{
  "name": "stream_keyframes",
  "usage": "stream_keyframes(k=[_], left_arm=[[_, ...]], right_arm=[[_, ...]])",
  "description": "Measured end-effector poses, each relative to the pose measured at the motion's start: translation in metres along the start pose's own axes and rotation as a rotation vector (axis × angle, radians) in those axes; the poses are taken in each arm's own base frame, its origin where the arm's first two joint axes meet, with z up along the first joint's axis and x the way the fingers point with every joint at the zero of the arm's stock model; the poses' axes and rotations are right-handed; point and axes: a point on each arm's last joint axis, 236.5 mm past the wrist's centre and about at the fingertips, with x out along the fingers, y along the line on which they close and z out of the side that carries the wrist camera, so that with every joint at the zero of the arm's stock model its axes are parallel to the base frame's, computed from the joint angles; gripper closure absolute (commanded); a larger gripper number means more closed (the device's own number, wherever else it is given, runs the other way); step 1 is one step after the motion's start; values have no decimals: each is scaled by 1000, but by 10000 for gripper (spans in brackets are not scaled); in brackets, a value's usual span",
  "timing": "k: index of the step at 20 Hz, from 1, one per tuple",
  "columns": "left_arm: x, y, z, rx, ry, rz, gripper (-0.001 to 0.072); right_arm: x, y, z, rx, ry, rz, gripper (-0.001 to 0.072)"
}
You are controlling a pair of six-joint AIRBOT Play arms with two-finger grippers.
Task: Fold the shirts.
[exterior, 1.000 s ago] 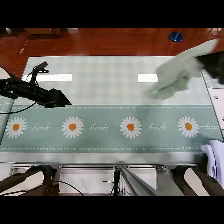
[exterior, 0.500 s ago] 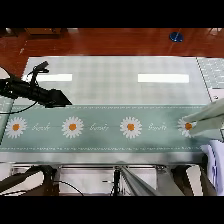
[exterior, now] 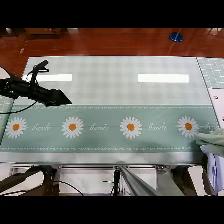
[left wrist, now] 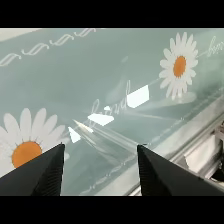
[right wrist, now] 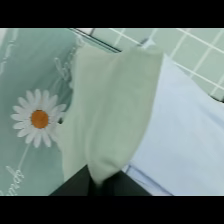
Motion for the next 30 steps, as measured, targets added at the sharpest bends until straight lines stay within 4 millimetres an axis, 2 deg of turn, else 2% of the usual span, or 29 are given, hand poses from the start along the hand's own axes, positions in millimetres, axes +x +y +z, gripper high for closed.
stream_keyframes(k=[5,11,13,20,23,24,25,26,27,28,30], left_arm=[[0,6,13,4,-55,27,177],[-1,11,18,7,-77,46,178],[-1,11,18,6,-77,46,177],[-1,11,19,5,-79,48,177],[-1,11,19,2,-78,48,177],[-1,11,18,2,-78,48,178],[-1,11,18,2,-77,47,177],[-1,11,18,2,-77,47,177],[-1,11,18,2,-77,47,177],[-1,11,18,2,-77,47,177],[-1,12,19,3,-80,49,168]], right_arm=[[7,-47,-1,49,63,-184,681],[14,-91,-9,80,158,-358,681],[23,-105,-22,86,221,-412,681],[51,-157,-88,48,525,-639,681],[58,-177,-106,-1,630,-722,678],[61,-182,-108,-25,653,-739,656],[64,-186,-109,-46,664,-751,529],[67,-189,-108,-71,670,-760,351],[68,-193,-106,-91,669,-769,235],[71,-196,-104,-113,663,-773,181],[79,-199,-92,-151,613,-773,179]])
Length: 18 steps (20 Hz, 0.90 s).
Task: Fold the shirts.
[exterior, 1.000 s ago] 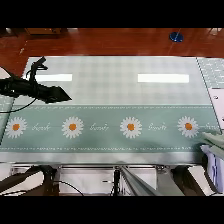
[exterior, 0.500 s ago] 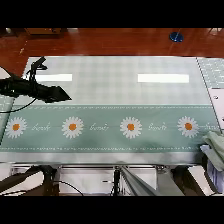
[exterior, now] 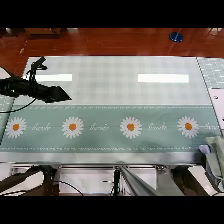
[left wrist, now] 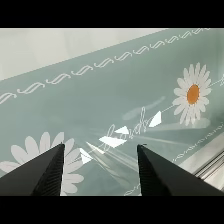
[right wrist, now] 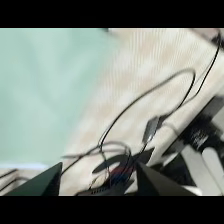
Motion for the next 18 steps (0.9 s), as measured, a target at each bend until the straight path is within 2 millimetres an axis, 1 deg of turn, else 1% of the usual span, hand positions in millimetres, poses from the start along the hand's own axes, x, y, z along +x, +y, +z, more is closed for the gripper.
stream_keyframes(k=[1,2,3,4,5,6,7,8,9,10,11,12,13,15,16,18], left_arm=[[0,1,1,2,-4,4,162],[0,3,5,8,-20,12,112],[0,5,9,20,-37,20,83],[-1,7,14,39,-57,31,86],[-4,8,23,60,-91,44,91],[-7,8,35,81,-132,57,108],[-14,6,51,110,-186,78,111],[-21,3,68,140,-242,100,170],[-29,-2,87,175,-300,125,314],[-37,-6,104,217,-349,163,324],[-43,-8,117,240,-379,201,323],[-46,-10,126,259,-389,238,295],[-47,-12,131,277,-381,272,225],[-37,-9,129,298,-301,322,220],[-30,-5,123,285,-247,338,220],[-13,6,107,225,-140,354,219]], right_arm=[[-2,2,11,-2,-43,14,179],[-7,7,26,-5,-101,42,180],[-17,16,45,-10,-179,85,182],[-37,30,72,-23,-292,151,195],[-65,47,100,-42,-420,225,200],[-110,72,131,-71,-587,327,205],[-158,100,153,-108,-735,434,205],[-215,134,165,-166,-875,553,204],[-268,170,164,-244,-982,661,205],[-306,207,152,-342,-1035,736,205],[-332,243,134,-455,-1057,779,204],[-347,281,110,-586,-1057,788,204],[-351,315,85,-716,-1037,763,204],[-345,365,42,-923,-997,675,204],[-339,386,21,-1014,-980,619,205],[-327,415,-11,-1137,-957,528,204]])
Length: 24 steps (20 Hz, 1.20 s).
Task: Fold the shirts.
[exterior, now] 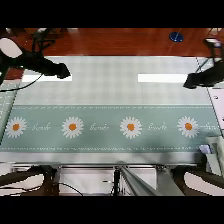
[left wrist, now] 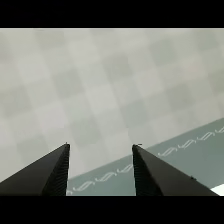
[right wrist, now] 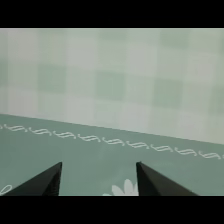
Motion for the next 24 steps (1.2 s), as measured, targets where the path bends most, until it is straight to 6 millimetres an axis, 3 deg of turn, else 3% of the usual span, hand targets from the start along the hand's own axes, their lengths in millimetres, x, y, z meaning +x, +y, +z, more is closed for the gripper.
stream_keyframes(k=[2,6,12,24], left_arm=[[15,3,-21,-37,112,5,220],[37,7,-49,-81,251,4,227],[53,11,-63,-105,323,4,227],[56,12,-67,-111,339,4,227]], right_arm=[[12,31,-1,-61,48,6,204],[22,57,-5,-98,94,1,204],[25,65,-4,-108,97,-3,204],[26,68,-3,-105,92,2,204]])
